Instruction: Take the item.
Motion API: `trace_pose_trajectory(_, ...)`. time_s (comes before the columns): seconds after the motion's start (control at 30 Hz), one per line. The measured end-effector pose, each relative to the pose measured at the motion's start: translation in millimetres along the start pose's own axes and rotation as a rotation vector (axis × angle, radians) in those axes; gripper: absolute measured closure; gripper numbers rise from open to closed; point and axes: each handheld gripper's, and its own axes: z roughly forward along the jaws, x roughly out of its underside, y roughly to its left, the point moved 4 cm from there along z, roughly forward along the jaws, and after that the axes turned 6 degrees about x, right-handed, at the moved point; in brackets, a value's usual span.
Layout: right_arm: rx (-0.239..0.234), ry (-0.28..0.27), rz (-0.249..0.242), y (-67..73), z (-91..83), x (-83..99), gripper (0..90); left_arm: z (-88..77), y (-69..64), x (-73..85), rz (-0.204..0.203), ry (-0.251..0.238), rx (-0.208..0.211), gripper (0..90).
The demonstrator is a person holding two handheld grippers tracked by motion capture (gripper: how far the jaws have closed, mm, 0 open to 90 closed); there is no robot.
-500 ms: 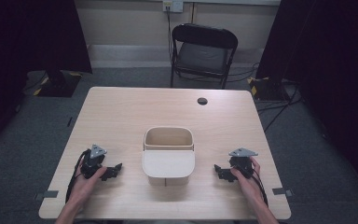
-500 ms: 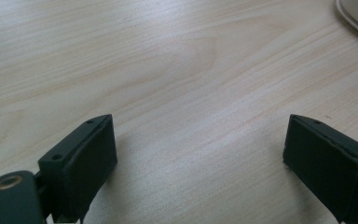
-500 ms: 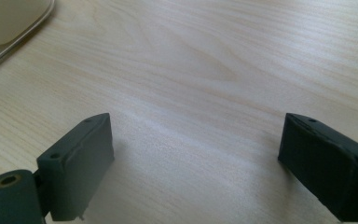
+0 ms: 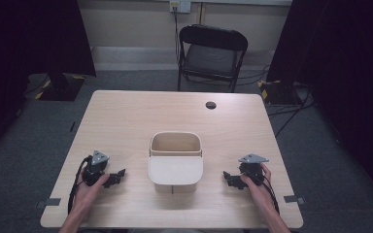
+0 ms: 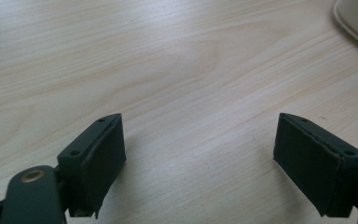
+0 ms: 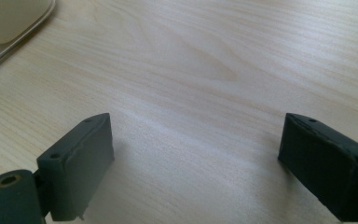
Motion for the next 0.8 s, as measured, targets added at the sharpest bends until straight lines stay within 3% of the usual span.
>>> trace_pose_trajectory(0.2,0.000,0.000,0.000,0.0,0.0,0.0,9.3,-6.4,-8.8,-5.5,0.011,-0.033,0.034,16.2)
trace_pose_trajectory(0.33,0.000,0.000,0.000,0.0,0.0,0.0,9.4,-15.9,-24.3,-14.4,0.067,-0.058,0.058,19.4)
trace_pose_trajectory(0.5,-0.001,0.000,-0.001,-0.1,0.0,0.0,9.3,-22.5,-41.9,-22.0,0.102,-0.089,0.118,19.2)
trace_pose_trajectory(0.8,-0.001,0.000,-0.002,-0.1,0.0,0.0,9.3,-31.4,-67.2,-29.6,0.127,-0.140,0.246,18.4)
